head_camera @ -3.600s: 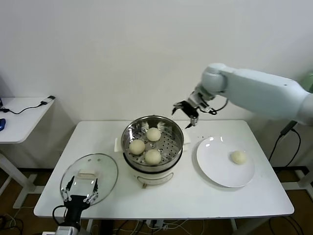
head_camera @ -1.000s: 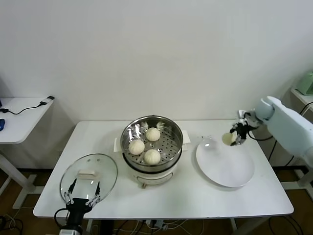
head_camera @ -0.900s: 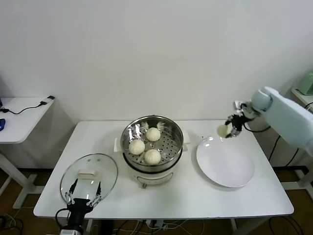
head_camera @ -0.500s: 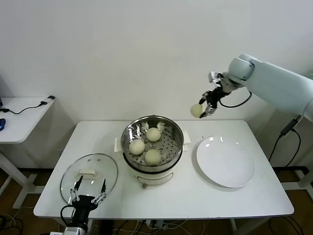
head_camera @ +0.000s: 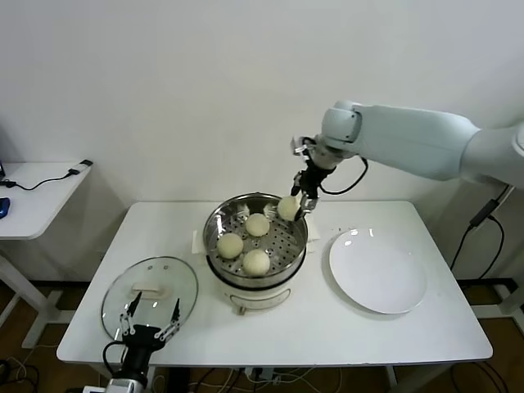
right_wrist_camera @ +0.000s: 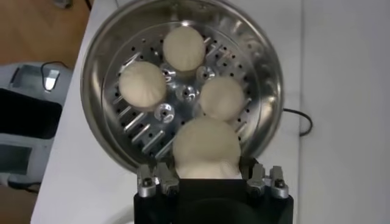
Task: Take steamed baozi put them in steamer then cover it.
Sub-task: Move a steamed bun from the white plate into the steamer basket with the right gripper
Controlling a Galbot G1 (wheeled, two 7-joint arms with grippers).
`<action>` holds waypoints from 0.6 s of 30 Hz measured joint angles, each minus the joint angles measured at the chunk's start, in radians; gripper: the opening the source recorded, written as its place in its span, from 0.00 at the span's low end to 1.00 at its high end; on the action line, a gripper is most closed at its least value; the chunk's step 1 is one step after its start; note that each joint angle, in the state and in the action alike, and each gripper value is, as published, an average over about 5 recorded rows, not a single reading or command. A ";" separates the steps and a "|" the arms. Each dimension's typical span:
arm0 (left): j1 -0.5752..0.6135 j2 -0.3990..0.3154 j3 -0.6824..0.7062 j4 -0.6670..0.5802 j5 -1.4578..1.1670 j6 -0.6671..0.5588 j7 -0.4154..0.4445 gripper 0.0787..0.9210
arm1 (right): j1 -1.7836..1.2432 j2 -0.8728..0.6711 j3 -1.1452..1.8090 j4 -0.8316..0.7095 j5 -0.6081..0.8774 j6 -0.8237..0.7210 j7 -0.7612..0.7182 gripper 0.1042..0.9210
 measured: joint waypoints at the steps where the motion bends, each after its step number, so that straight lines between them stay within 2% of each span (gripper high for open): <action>1: 0.000 0.001 0.001 0.001 0.000 0.000 0.000 0.88 | -0.005 0.010 -0.006 -0.001 0.004 -0.002 0.004 0.70; 18: -0.019 0.022 0.000 0.027 -0.015 0.004 -0.001 0.88 | -0.118 0.110 -0.066 -0.065 -0.007 -0.011 0.028 0.71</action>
